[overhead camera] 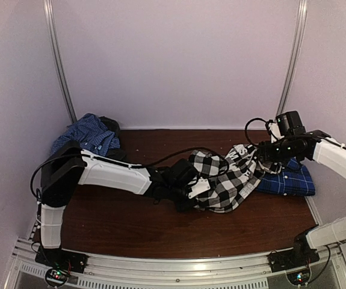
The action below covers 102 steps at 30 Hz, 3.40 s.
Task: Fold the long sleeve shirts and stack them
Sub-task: Pick up the crumpled shirt from the center of the board.
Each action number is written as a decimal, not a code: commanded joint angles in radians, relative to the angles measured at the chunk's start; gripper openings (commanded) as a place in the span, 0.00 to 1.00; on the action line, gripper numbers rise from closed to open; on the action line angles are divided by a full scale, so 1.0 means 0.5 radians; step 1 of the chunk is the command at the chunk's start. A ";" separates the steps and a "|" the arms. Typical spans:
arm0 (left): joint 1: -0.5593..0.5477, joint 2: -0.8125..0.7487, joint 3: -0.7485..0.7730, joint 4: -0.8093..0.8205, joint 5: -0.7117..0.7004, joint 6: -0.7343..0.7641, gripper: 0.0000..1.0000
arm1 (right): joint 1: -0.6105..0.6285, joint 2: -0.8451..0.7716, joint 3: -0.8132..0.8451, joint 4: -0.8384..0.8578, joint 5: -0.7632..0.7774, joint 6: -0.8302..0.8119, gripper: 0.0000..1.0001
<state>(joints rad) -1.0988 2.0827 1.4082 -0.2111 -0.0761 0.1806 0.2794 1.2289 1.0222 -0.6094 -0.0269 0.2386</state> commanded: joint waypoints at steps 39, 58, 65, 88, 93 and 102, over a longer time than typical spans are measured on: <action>0.803 -0.804 0.531 -0.530 0.988 -1.314 0.00 | 0.708 -0.283 -0.658 0.715 -0.599 0.228 0.74; 1.152 -0.886 0.346 -0.504 1.085 -1.275 0.00 | 0.741 0.802 0.023 0.547 -0.156 -0.477 0.75; 1.240 -0.873 0.342 -0.513 1.119 -1.251 0.00 | 0.752 0.848 0.082 0.524 -0.369 -0.658 0.75; 1.317 -0.882 0.334 -0.592 1.075 -1.127 0.00 | 0.527 0.811 -0.080 0.632 -0.319 -0.356 0.74; 1.328 -0.894 0.328 -0.599 1.041 -1.111 0.00 | 0.435 0.891 -0.067 0.635 -0.470 -0.311 0.74; 1.342 -0.907 0.300 -0.599 1.040 -1.084 0.00 | 0.429 0.834 -0.266 0.883 -0.855 -0.218 0.52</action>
<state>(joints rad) -0.4400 1.6512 1.5696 -0.5449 0.4564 -0.3862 0.4976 1.6665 0.9337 -0.2379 -0.3405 0.0952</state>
